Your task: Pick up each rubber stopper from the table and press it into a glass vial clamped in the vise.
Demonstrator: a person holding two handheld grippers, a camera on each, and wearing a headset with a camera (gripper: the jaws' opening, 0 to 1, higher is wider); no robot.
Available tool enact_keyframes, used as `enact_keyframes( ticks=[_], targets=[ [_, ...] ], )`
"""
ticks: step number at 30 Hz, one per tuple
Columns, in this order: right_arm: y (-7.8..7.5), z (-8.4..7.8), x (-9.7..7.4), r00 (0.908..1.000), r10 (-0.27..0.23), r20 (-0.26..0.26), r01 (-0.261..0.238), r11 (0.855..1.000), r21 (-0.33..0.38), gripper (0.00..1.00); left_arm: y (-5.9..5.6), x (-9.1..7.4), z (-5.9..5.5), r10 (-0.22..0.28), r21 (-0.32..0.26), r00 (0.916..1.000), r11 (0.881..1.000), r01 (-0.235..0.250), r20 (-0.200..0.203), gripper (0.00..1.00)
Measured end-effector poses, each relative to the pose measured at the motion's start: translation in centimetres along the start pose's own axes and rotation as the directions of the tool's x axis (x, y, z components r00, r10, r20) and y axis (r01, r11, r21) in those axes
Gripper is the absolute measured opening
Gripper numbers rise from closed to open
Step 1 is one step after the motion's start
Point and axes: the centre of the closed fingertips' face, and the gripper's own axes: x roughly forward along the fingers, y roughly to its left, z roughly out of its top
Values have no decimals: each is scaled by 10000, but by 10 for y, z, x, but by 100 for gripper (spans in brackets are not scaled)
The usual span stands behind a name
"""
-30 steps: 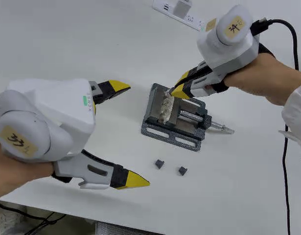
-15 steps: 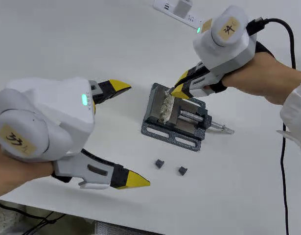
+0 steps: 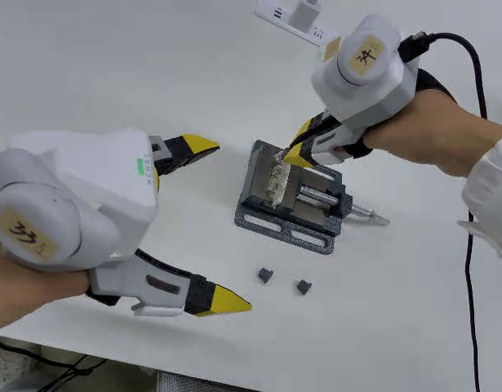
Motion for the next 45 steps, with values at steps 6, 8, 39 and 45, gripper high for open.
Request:
enact_keyframes(
  ticks=[6,8,39,45],
  targets=[
    [1,0,1,10000,-32,-76,33,9999,145,5,0,0,0,-5,-13,10000,10000,5,12,97],
    [2,1,1,9999,-23,-123,25,9999,154,5,0,0,0,5,-17,10000,10000,-5,-4,97],
    [8,2,-1,10000,-33,73,34,9999,-126,7,1,0,1,25,-57,10000,10000,-25,-1,97],
    [11,1,0,10000,-19,94,20,9999,-141,12,1,0,0,22,-75,10000,10000,-22,-14,96]
  ],
)
